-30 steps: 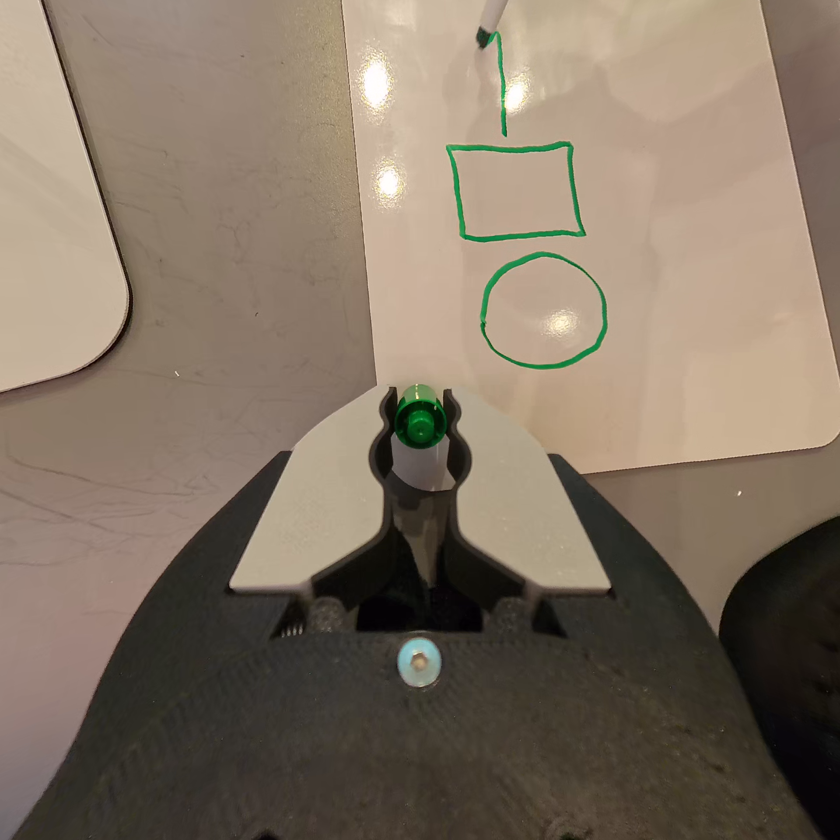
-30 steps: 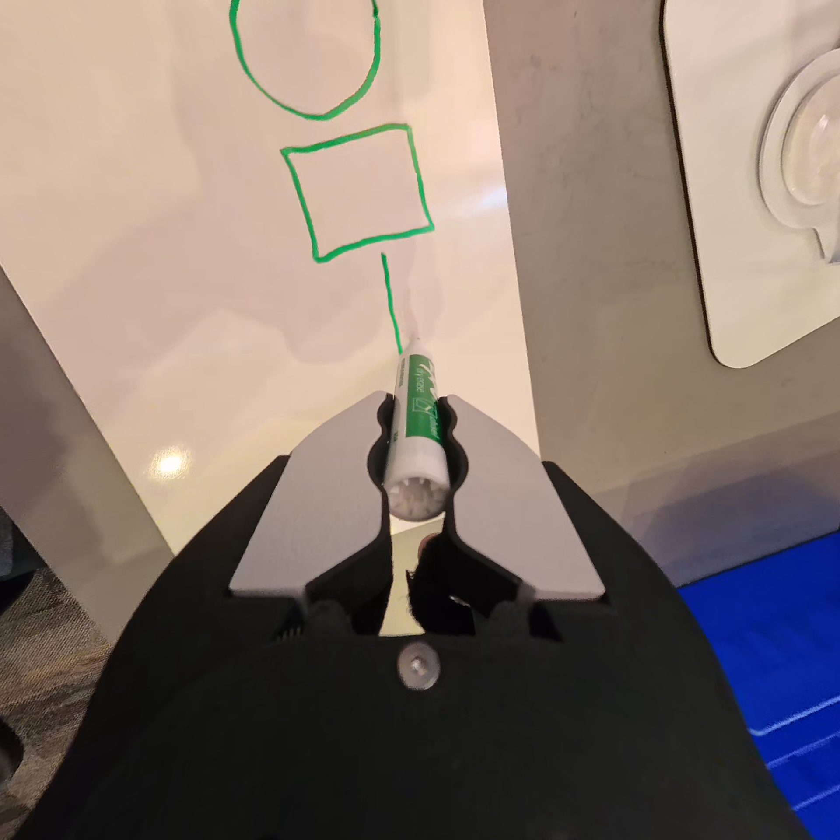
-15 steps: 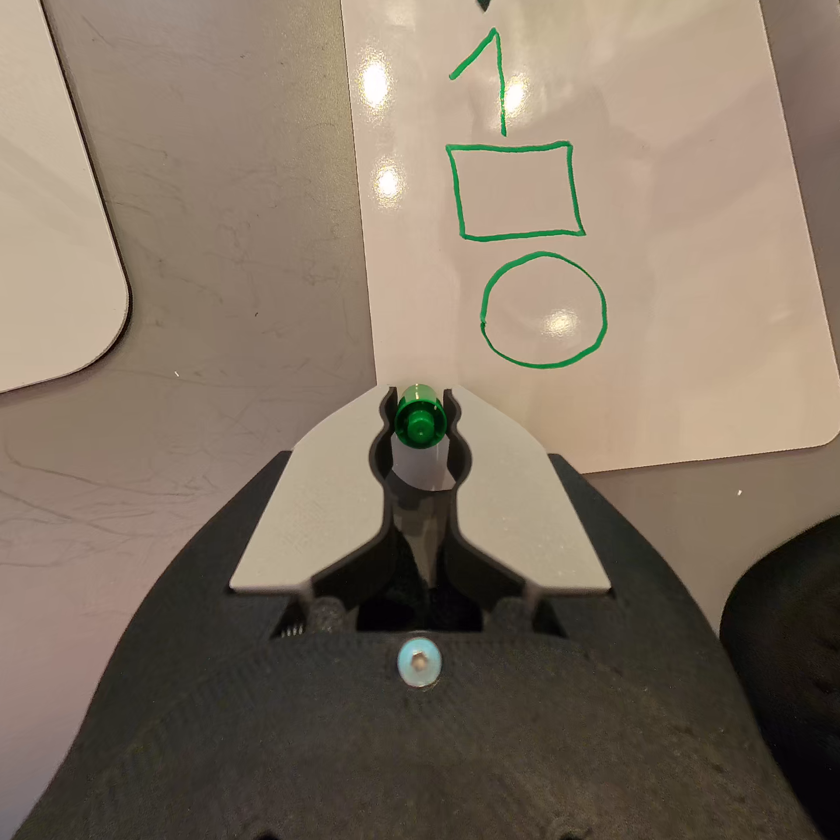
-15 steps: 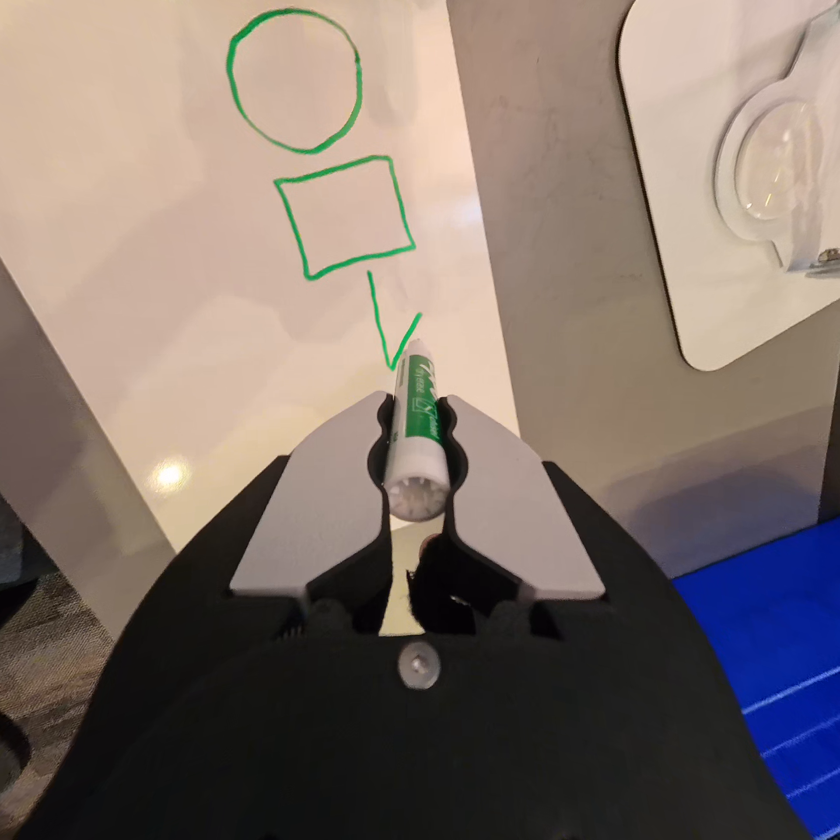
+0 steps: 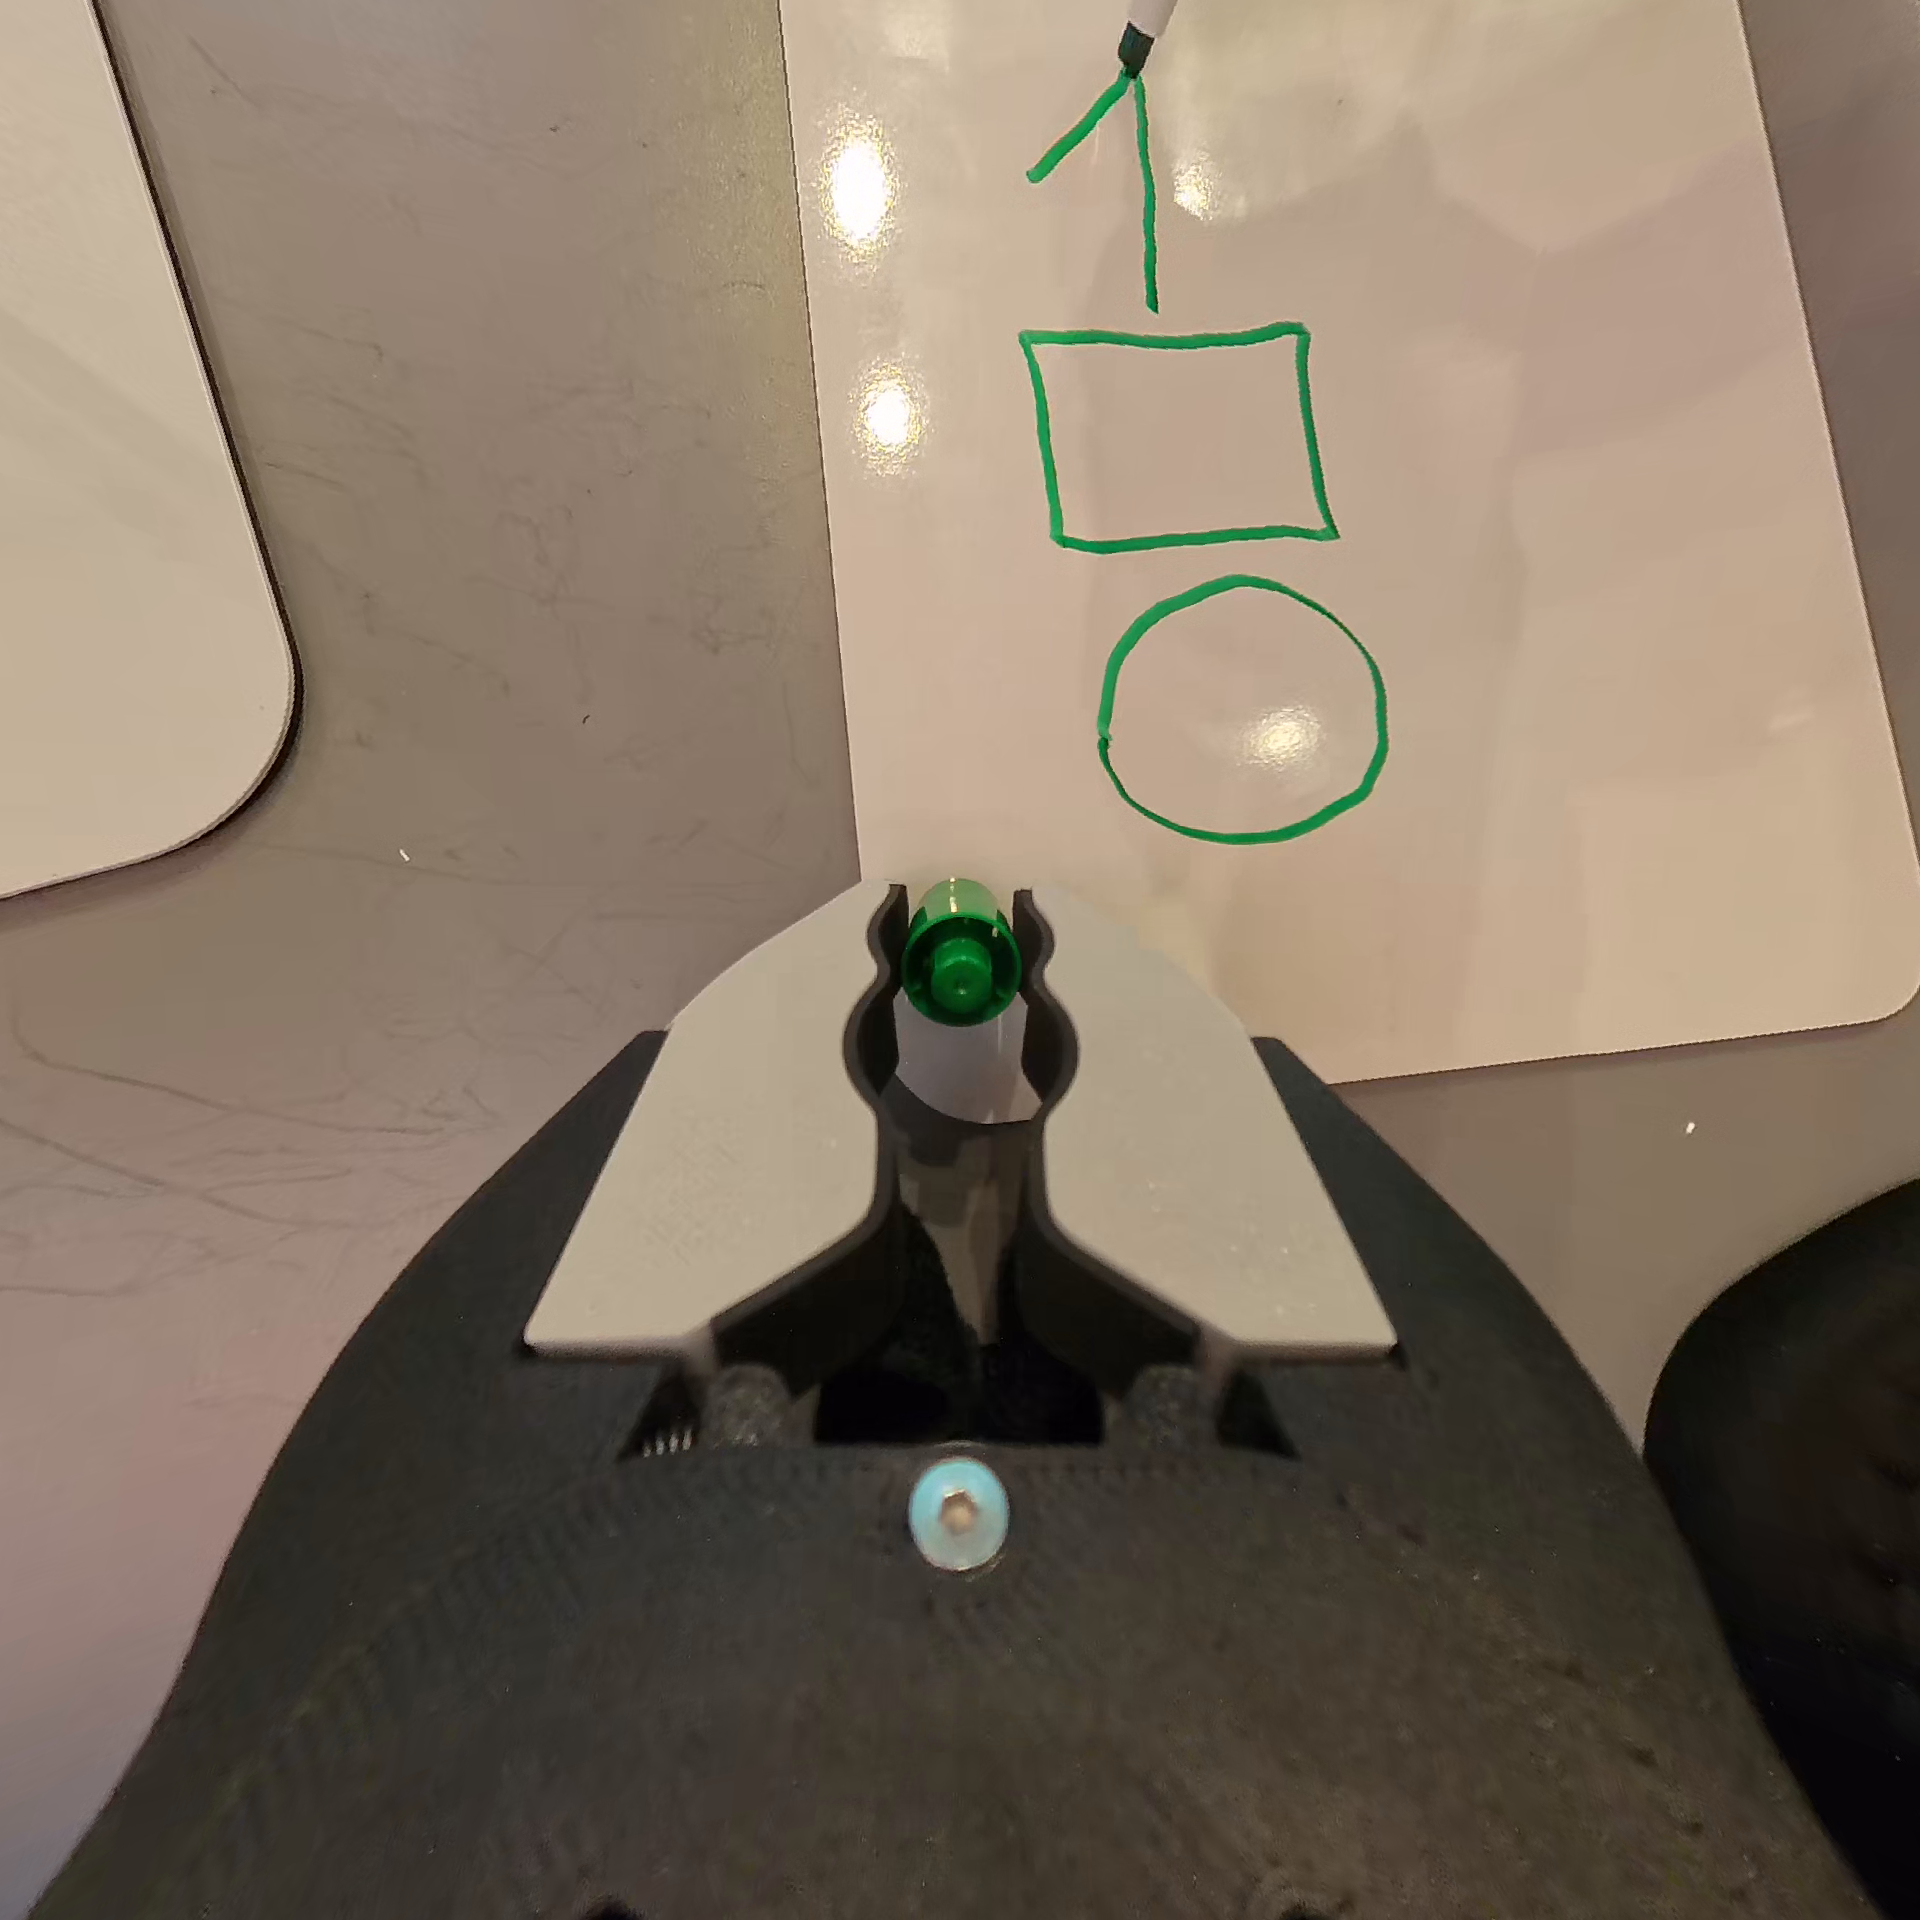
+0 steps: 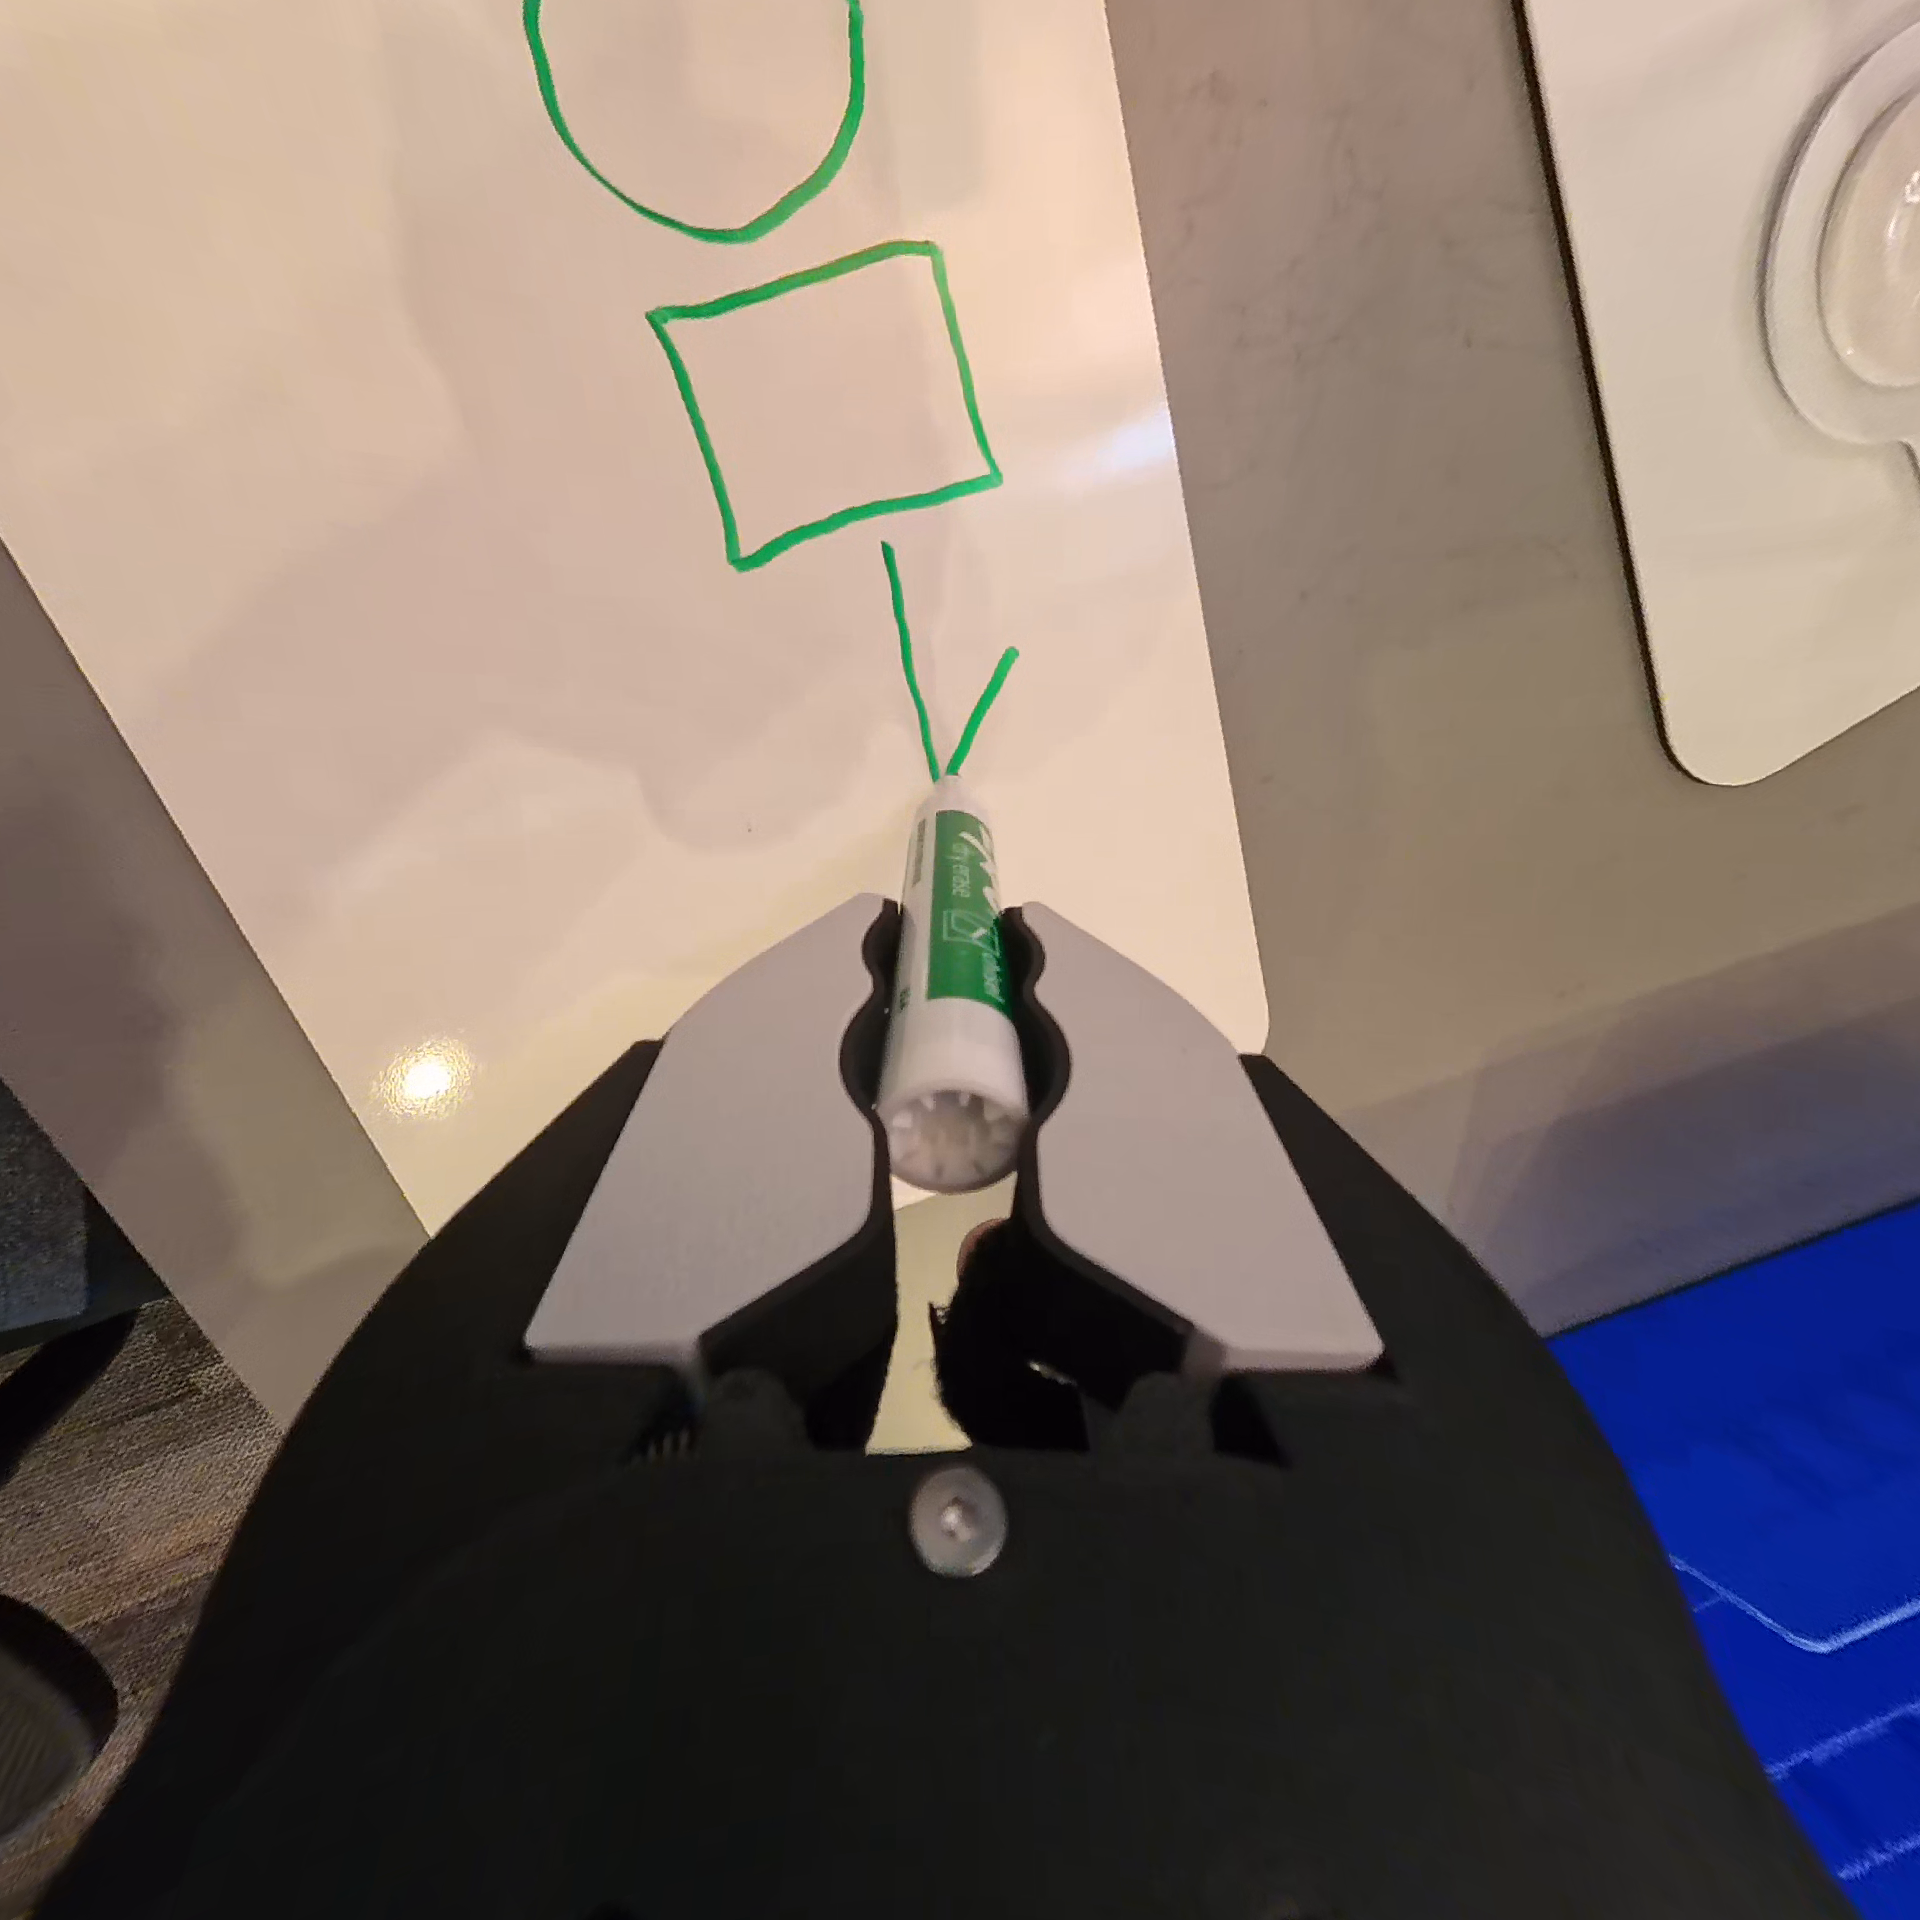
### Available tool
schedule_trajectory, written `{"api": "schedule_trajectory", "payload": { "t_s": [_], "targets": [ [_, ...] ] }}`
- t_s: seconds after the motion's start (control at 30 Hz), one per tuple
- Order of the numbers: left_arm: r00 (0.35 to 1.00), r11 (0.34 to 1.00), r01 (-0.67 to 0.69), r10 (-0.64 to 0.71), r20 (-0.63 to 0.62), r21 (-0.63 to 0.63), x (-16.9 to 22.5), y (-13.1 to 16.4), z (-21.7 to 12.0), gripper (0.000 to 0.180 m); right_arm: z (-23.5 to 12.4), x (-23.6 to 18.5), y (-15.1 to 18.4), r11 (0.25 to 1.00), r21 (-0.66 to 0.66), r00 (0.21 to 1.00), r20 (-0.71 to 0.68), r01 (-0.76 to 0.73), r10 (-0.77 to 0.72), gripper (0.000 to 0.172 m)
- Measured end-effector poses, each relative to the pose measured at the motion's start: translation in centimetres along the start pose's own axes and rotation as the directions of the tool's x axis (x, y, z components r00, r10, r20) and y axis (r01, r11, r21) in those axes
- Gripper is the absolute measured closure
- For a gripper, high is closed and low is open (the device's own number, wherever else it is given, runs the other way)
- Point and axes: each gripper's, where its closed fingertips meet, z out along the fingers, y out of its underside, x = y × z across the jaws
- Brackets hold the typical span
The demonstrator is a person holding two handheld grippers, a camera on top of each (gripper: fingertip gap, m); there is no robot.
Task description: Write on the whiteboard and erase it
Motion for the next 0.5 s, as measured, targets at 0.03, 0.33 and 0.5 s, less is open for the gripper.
{"api": "schedule_trajectory", "payload": {
  "t_s": [0.03,0.33,0.5],
  "targets": [
    [1.0,1.0,0.0,0.0,0.0,0.0,0.0,0.0,0.0,0.161,0.0,0.0,0.0,1.0,0.0,1.0,-0.001,0.002,-0.002,0.151],
    [1.0,1.0,0.0,0.0,-0.001,0.0,0.0,0.0,0.0,0.16,0.0,-2.3,-1.3,0.999,0.021,0.998,0.043,0.044,-0.045,0.152],
    [1.0,1.0,-0.001,0.001,0.002,-0.003,0.0,0.0,0.0,0.161,-0.2,-3.0,-2.0,0.997,0.029,0.997,0.039,0.064,-0.066,0.152]
  ]
}}
